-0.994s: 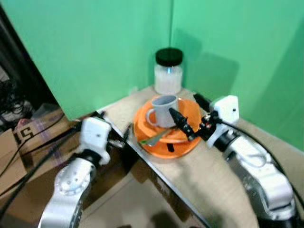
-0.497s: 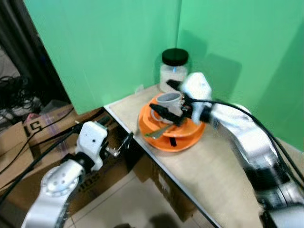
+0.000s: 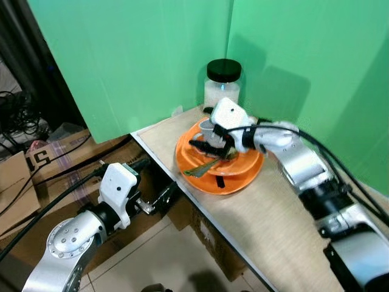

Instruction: Setting the table

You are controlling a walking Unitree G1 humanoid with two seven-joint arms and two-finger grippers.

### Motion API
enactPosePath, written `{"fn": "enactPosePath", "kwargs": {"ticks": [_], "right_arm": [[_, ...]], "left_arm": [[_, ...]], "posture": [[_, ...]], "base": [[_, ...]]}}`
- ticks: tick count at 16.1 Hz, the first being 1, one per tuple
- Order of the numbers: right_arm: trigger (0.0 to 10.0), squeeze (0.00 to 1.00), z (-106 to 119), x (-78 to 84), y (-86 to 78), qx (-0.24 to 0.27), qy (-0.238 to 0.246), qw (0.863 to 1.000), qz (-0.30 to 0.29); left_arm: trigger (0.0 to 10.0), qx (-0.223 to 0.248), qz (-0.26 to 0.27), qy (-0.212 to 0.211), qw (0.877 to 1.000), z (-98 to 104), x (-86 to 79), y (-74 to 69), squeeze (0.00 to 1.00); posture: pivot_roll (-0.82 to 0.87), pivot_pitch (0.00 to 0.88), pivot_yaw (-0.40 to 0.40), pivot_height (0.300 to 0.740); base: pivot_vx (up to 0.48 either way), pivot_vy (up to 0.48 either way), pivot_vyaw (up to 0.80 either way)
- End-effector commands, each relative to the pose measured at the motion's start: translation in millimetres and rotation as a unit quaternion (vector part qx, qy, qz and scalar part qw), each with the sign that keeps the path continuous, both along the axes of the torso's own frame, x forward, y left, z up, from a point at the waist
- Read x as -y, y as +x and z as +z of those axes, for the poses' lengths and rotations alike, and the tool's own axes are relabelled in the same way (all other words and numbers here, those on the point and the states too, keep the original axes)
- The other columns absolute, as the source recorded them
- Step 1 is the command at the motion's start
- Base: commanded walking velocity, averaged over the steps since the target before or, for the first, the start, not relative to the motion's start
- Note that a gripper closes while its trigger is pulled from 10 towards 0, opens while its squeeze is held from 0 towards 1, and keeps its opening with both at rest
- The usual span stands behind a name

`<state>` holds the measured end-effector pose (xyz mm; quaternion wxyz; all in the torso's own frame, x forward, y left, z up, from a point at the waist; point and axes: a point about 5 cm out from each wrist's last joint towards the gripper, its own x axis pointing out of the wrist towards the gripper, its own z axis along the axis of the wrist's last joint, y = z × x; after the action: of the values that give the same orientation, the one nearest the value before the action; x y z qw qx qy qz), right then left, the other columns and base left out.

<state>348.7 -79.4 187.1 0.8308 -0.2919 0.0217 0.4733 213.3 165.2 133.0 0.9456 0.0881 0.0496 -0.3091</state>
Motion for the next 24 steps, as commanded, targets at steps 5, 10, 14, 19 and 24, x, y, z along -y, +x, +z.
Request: {"fn": "enactPosePath", "kwargs": {"ticks": [5, 10, 14, 19, 24], "right_arm": [[4.6, 0.00, -1.6, -2.2, 7.5, 0.033, -0.086, 0.996, 0.006], [1.4, 0.00, -6.9, 9.6, 3.1, 0.018, -0.155, 0.987, 0.043], [0.0, 0.00, -8.5, 25.5, -2.1, -0.009, -0.210, 0.976, 0.064], [0.0, 0.00, -1.0, 37.6, -10.9, -0.021, -0.245, 0.966, 0.082], [0.0, 0.00, -4.4, 34.3, -18.0, -0.003, -0.265, 0.961, 0.082]], "left_arm": [[10.0, 0.002, -0.008, 0.004, 1.000, 3.8, 1.6, 2.3, 0.00], [10.0, -0.003, -0.012, 0.004, 1.000, 3.2, 2.3, 1.1, 0.00], [10.0, -0.002, -0.016, 0.004, 1.000, 3.7, 2.8, 1.6, 0.00], [10.0, -0.001, -0.019, 0.008, 1.000, 4.4, 2.0, 2.6, 0.00], [10.0, 0.003, -0.022, 0.010, 1.000, 5.6, 2.9, 4.0, 0.00]], "posture": [[0.04, 0.002, 0.050, 0.740], [0.04, 0.003, 0.050, 0.740], [0.04, 0.002, 0.054, 0.740], [0.04, 0.001, 0.058, 0.740], [0.04, 0.000, 0.060, 0.740]], "base": [[0.000, 0.000, 0.00], [0.000, 0.000, 0.00], [0.000, 0.000, 0.00], [0.000, 0.000, 0.00], [0.000, 0.000, 0.00]]}}
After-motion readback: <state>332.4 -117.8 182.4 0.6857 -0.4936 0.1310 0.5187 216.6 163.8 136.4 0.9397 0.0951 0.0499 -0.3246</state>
